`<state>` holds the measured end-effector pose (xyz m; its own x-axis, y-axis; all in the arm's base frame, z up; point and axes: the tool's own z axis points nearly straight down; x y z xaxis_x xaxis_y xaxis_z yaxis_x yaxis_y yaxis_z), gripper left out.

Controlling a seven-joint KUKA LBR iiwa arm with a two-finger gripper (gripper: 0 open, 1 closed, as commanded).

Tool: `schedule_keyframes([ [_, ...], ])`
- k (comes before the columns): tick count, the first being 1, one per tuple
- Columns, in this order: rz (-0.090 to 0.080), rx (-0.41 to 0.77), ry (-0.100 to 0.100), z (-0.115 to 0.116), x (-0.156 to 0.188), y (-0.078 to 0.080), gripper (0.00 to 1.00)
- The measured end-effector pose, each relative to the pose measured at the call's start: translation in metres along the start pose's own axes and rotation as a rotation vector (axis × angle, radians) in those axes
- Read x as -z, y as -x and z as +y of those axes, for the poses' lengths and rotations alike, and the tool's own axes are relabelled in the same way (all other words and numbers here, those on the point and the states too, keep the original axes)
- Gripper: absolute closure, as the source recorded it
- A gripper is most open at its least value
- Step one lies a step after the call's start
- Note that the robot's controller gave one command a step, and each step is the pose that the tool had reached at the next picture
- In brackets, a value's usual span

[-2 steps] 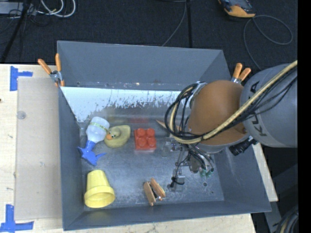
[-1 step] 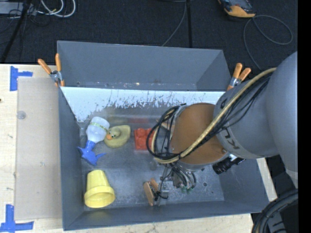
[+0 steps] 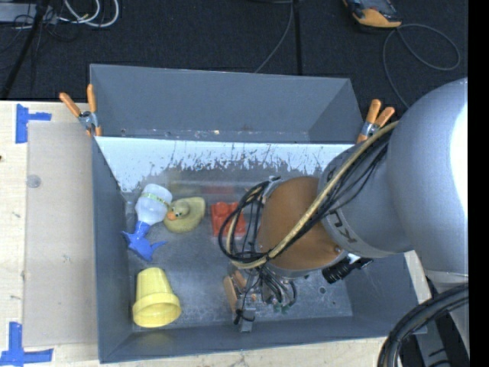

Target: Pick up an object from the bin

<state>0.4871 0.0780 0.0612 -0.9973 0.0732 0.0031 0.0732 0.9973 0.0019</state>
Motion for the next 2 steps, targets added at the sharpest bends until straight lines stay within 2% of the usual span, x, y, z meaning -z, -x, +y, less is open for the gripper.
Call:
schedule_keyframes([
  [1,-0.008,0.228,0.001,-0.0012,0.0119,-0.0031,0.0],
  [2,-0.015,0.355,0.001,-0.0109,0.0132,-0.0034,0.0],
])
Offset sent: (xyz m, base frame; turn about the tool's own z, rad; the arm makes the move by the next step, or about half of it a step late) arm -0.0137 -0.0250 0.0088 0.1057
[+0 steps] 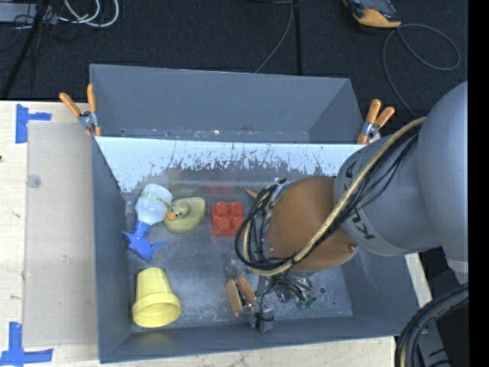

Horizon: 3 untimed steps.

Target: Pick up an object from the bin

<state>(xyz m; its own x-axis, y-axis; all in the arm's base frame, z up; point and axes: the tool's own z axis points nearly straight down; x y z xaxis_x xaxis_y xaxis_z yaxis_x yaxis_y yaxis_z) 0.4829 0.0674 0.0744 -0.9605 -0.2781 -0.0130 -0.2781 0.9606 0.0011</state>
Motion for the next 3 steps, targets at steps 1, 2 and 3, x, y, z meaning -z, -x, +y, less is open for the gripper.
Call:
schedule_keyframes([
  [1,0.0,-0.275,0.0,-0.0109,-0.0032,-0.0077,1.0],
  [2,0.0,-0.276,0.0,-0.0109,-0.0032,-0.0077,1.0],
  [3,0.001,-0.276,0.0,-0.0109,-0.0008,-0.0081,1.0],
])
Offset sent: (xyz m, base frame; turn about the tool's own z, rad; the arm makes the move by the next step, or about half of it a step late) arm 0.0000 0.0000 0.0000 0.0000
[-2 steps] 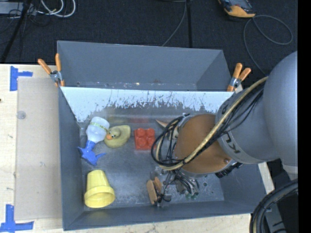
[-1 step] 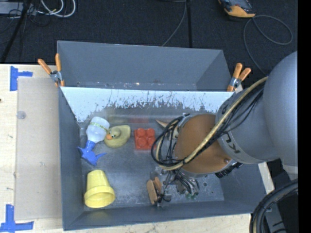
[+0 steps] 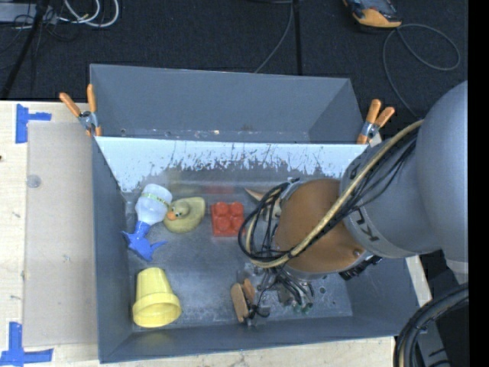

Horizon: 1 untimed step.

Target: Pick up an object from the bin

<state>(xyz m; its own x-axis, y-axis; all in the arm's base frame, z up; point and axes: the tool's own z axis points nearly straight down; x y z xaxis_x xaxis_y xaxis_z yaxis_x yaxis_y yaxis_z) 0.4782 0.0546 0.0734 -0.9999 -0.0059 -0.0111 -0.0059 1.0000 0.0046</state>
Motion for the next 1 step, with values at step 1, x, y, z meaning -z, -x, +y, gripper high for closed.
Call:
schedule_keyframes([
  [1,0.01,0.0,-0.001,-0.0002,0.01,-0.0024,1.0],
])
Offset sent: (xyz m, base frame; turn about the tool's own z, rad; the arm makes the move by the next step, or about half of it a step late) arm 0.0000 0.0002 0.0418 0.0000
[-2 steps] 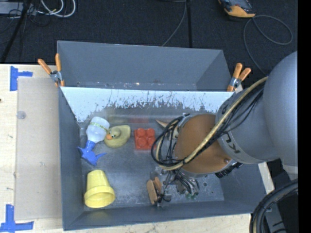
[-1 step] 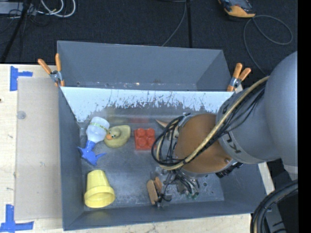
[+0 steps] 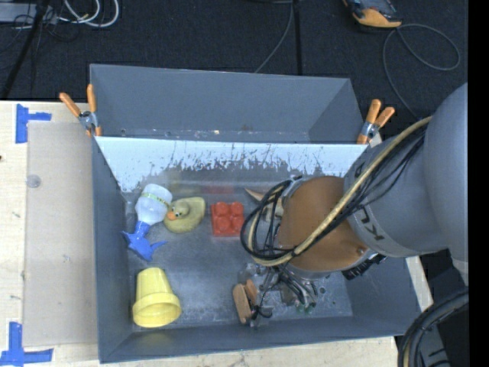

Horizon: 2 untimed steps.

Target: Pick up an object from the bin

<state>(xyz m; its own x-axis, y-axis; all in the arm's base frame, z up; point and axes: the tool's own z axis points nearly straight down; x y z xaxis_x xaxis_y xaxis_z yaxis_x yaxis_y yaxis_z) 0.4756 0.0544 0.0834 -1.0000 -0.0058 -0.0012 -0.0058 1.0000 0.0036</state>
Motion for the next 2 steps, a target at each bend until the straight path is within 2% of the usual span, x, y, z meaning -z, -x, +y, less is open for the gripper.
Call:
schedule_keyframes([
  [2,-0.005,-0.001,0.001,0.0002,0.0243,0.0013,1.0],
])
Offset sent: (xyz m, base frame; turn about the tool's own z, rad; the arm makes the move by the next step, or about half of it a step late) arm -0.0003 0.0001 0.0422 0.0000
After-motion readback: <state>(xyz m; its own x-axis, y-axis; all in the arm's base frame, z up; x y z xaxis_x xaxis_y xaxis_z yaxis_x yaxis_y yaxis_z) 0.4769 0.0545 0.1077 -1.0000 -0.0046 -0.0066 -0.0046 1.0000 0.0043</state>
